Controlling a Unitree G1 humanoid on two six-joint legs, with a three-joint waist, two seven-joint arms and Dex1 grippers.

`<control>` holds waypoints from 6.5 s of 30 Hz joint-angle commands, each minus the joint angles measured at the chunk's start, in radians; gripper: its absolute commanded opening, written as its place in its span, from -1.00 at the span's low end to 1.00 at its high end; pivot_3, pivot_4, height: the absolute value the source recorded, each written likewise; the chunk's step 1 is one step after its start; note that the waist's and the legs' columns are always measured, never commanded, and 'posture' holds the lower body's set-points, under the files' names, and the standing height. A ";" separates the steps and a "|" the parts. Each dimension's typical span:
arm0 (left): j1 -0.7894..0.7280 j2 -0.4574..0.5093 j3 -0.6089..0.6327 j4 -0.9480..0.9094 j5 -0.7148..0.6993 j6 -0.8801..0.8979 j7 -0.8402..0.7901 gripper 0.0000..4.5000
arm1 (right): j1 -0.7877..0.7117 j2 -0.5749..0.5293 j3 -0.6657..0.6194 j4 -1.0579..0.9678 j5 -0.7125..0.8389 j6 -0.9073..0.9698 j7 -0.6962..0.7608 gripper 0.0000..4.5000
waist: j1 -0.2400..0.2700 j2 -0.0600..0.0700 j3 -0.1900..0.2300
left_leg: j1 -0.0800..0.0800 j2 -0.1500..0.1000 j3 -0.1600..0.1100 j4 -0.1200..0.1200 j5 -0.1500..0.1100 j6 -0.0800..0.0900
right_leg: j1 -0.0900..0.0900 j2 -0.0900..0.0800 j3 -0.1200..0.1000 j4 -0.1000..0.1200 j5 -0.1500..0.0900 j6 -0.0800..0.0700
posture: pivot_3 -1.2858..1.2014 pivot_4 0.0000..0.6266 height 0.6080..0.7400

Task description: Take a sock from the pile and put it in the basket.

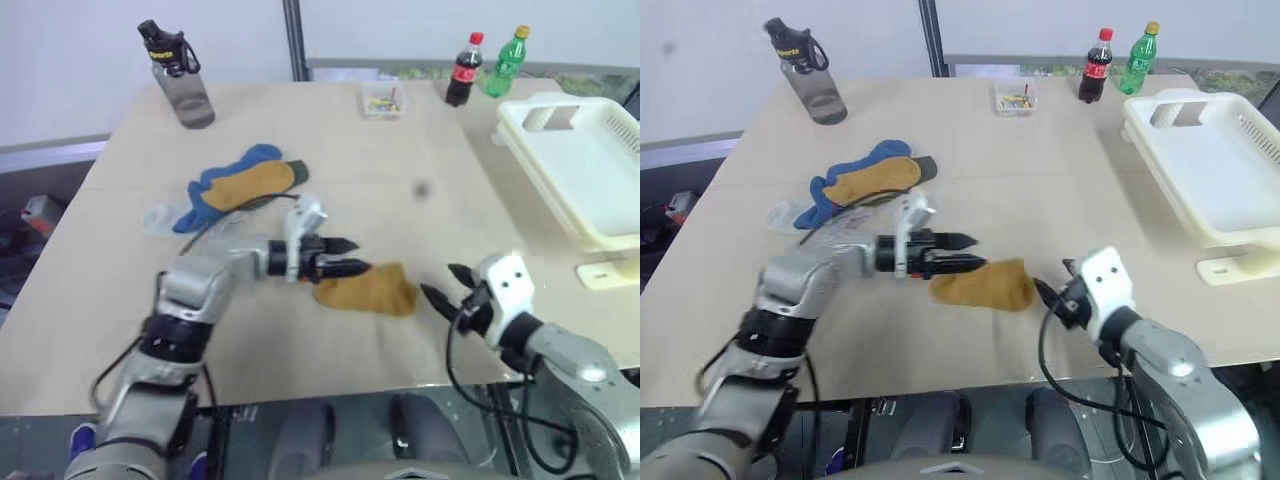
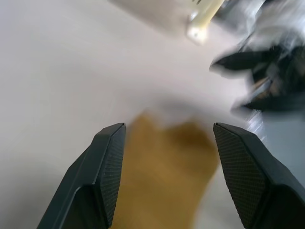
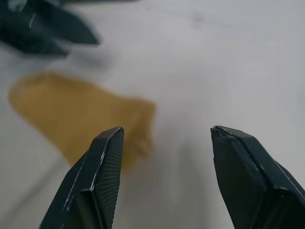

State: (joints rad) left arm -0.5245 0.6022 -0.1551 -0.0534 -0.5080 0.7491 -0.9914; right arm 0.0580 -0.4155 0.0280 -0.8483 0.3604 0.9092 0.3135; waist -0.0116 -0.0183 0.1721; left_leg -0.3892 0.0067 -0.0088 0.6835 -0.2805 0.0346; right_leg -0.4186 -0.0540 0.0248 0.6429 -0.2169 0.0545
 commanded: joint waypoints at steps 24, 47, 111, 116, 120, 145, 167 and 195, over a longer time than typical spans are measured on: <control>0.148 -0.180 -0.071 -0.083 0.123 -0.042 0.127 -0.69 | 0.134 -0.288 -0.090 0.211 -0.093 -0.241 0.199 -0.68 | 0.009 0.002 -0.003 | -0.001 0.000 -0.002 0.003 0.000 0.001 | 0.004 0.000 -0.004 -0.001 0.002 0.005 | 0.03 -0.52 1.00; 0.091 -0.403 0.579 -0.107 0.070 -0.027 0.924 0.14 | -0.161 -0.217 -0.076 0.101 -0.019 -0.421 0.244 0.03 | 0.011 0.000 -0.002 | -0.002 -0.001 -0.006 0.003 0.000 0.000 | 0.004 -0.001 -0.006 -0.001 0.003 0.005 | 0.03 -0.52 1.00; 0.193 -0.174 0.486 -0.050 -0.497 0.602 0.691 -0.99 | -0.145 -0.202 -0.075 0.067 -0.032 -0.363 0.212 0.03 | 0.024 0.001 -0.003 | -0.001 -0.003 -0.009 0.003 0.001 -0.001 | 0.005 -0.002 -0.008 0.000 0.002 0.004 | 0.03 -0.52 1.00; 0.141 -0.098 0.514 0.075 -0.438 0.461 0.584 -0.99 | -0.102 -0.209 -0.051 0.046 -0.031 -0.362 0.227 0.03 | 0.016 0.001 -0.003 | 0.002 -0.002 -0.006 0.000 0.001 -0.002 | 0.005 -0.001 -0.006 0.000 0.000 -0.001 | 0.03 -0.52 1.00; 0.158 -0.046 0.435 0.089 -0.370 0.401 0.475 -0.99 | -0.071 -0.239 -0.026 0.046 -0.034 -0.378 0.277 0.03 | 0.018 0.001 -0.002 | 0.001 -0.002 -0.005 0.000 0.001 -0.001 | 0.004 -0.001 -0.005 -0.001 0.000 0.000 | 0.03 -0.52 1.00; 0.040 -0.137 0.466 0.215 -0.248 0.250 0.453 -0.99 | -0.009 -0.241 -0.053 0.030 -0.049 -0.389 0.262 0.03 | 0.023 0.000 -0.002 | 0.003 -0.001 -0.004 0.000 0.001 -0.001 | 0.006 -0.001 -0.005 -0.001 0.002 0.004 | 0.03 -0.52 1.00; -0.209 -0.430 -0.165 0.332 0.056 0.175 0.504 -0.86 | 0.055 -0.205 -0.107 -0.006 -0.060 -0.357 0.178 0.03 | 0.030 0.000 -0.002 | -0.007 -0.005 -0.009 0.002 0.003 -0.005 | 0.001 -0.004 -0.010 -0.001 0.001 0.006 | 0.03 -0.52 1.00; -0.358 -0.368 -0.072 0.721 0.366 -0.308 0.312 0.10 | -0.365 0.109 0.046 0.590 -0.134 -0.071 -0.059 -0.08 | 0.023 0.003 -0.003 | -0.009 -0.005 -0.004 0.001 0.002 -0.004 | -0.001 -0.002 -0.010 -0.004 0.002 0.005 | 0.03 -0.52 1.00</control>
State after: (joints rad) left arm -0.8871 0.2444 -0.2146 0.6339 -0.1629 0.4514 -0.6748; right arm -0.3117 -0.2967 0.0668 -0.2591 0.2313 0.8379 0.2398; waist 0.0117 -0.0155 0.1696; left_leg -0.3974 0.0019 -0.0128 0.6841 -0.2795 0.0335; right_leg -0.4193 -0.0563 0.0151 0.6400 -0.2147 0.0595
